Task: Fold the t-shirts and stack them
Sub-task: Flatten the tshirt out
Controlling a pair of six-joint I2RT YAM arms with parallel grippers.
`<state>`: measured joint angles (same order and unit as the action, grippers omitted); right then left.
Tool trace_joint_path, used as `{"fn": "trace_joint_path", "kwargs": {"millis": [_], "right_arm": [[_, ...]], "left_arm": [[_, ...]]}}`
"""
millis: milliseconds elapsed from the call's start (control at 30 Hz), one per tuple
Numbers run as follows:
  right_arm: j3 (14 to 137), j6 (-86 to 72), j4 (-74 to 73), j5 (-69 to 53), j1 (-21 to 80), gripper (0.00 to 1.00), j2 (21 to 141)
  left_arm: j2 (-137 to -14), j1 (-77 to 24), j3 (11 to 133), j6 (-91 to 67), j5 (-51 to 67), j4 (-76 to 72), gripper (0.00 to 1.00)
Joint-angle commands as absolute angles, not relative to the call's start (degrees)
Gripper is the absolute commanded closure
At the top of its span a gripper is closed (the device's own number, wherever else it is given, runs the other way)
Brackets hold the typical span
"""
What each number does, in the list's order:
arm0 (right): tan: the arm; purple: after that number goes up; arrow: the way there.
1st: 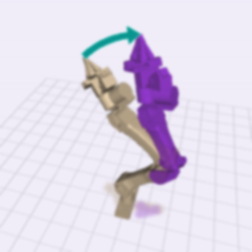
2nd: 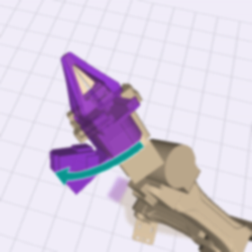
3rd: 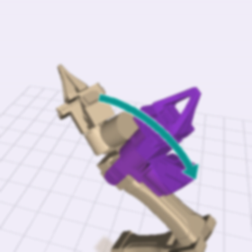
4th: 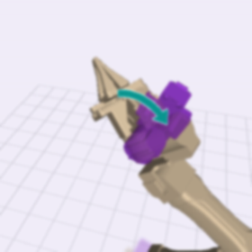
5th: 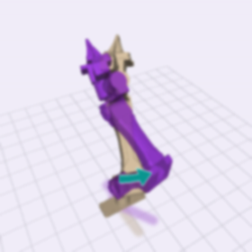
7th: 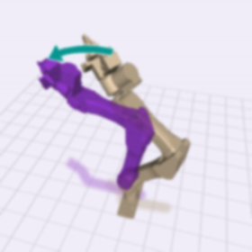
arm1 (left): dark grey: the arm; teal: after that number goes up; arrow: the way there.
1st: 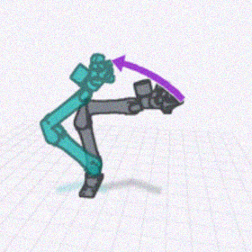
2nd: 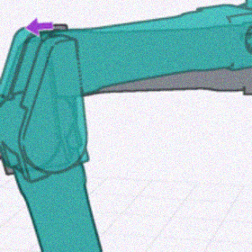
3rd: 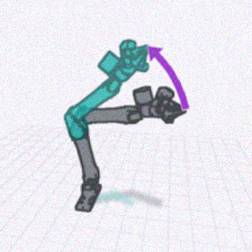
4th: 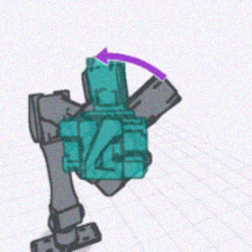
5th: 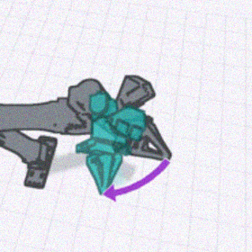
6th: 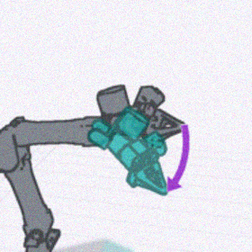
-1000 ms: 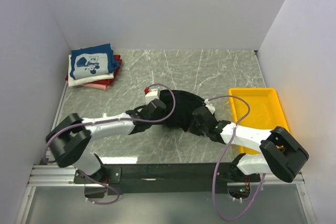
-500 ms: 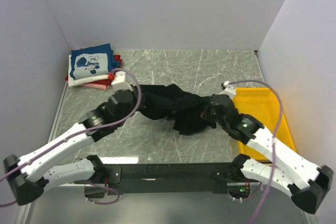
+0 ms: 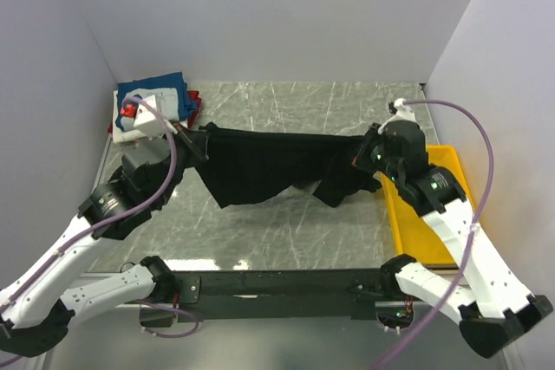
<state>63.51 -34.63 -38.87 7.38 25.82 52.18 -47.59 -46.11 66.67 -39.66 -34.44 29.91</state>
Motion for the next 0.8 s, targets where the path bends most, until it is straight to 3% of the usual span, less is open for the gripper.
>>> {"fn": "trace_joint_path", "kwargs": {"millis": [0, 100, 233, 300, 333, 433, 567, 767], "right_arm": [[66.4, -27.8, -36.8, 0.2, 18.6, 1.00, 56.4], [67.2, -27.5, -33.9, -6.3, 15.6, 0.89, 63.0], [71.7, -28.7, -31.0, -8.5, 12.2, 0.57, 75.5], [74.3, -29.4, -32.6, -7.7, 11.7, 0.50, 79.3], [76.3, -29.3, -33.7, -7.5, 11.8, 0.49, 81.4], [72.5, -29.4, -32.3, -7.5, 12.3, 0.46, 78.7], [61.8, -30.9, -28.4, -5.7, 15.2, 0.45, 72.2], [48.5, -34.7, -21.5, -3.6, 21.3, 0.46, 67.4]], "left_arm": [[-50.6, -36.2, 69.3, -35.8, -36.8, 31.5, 0.99], [-55.8, -22.9, 66.5, -36.5, -21.7, 27.7, 0.99], [-69.5, -11.4, 66.1, -39.2, -3.6, 21.5, 0.98], [-73.0, -7.9, 67.1, -40.7, -1.4, 20.6, 0.77], [-74.3, -7.1, 67.8, -41.1, -0.8, 20.5, 0.50], [-71.2, -6.5, 66.1, -41.4, -0.9, 19.7, 0.13], [-63.8, -6.5, 58.6, -45.2, -6.5, 21.5, 0.11], [-48.9, -6.5, 39.9, -56.0, -14.2, 23.5, 0.18]]}}
